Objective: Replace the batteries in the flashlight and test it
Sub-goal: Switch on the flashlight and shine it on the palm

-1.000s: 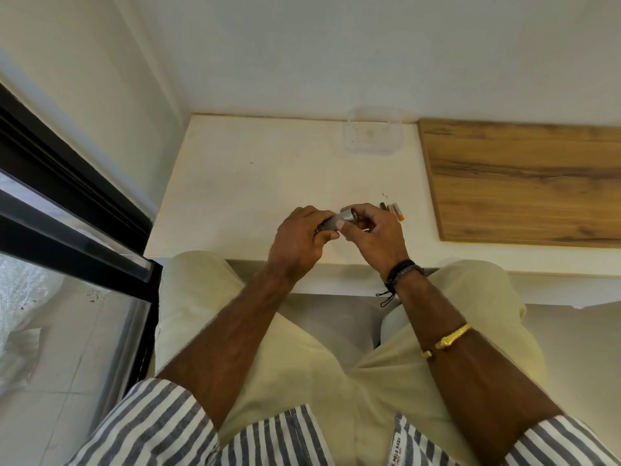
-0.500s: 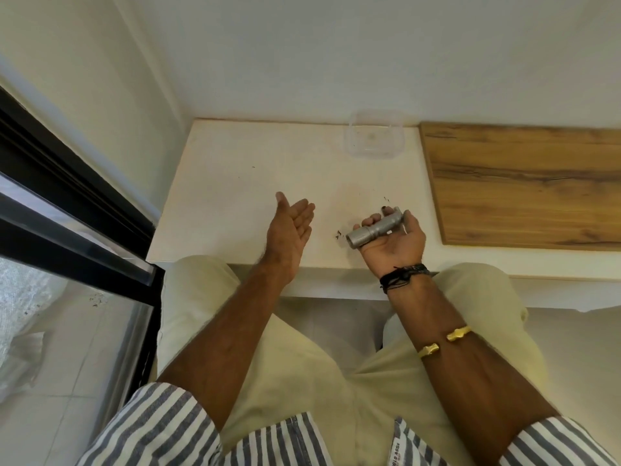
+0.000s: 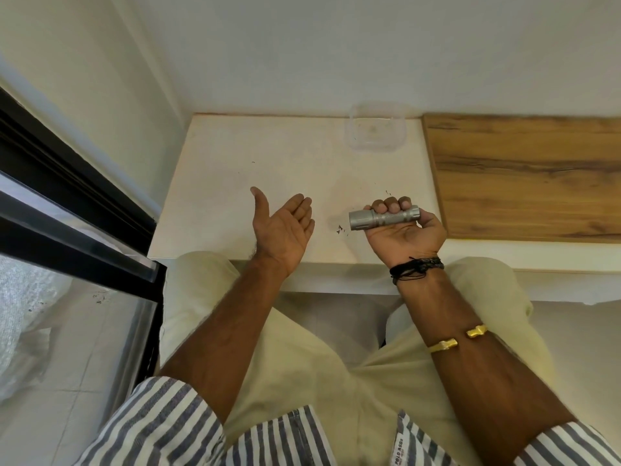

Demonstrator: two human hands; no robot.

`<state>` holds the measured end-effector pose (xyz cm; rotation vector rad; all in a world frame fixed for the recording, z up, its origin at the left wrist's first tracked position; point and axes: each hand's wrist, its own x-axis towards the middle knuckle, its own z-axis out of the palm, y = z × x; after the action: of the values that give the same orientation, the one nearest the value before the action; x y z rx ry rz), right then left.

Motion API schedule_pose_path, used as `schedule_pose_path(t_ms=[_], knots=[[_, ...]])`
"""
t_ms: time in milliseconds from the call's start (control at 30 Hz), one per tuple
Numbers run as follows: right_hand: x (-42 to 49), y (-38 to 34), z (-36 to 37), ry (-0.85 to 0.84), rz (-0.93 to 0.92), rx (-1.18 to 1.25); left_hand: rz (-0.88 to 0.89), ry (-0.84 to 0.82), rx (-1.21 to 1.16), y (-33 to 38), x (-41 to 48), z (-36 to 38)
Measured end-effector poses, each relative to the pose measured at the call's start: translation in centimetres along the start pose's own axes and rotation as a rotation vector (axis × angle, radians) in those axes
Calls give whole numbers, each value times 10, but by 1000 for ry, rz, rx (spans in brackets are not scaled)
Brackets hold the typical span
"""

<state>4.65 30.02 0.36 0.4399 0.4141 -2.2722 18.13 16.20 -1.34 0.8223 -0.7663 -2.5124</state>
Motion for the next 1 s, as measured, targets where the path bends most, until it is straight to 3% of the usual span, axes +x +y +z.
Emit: schedule_pose_path(t_ms=[1000], knots=[[-3, 0, -2, -112, 66, 28, -15, -51, -43, -3, 7, -4]])
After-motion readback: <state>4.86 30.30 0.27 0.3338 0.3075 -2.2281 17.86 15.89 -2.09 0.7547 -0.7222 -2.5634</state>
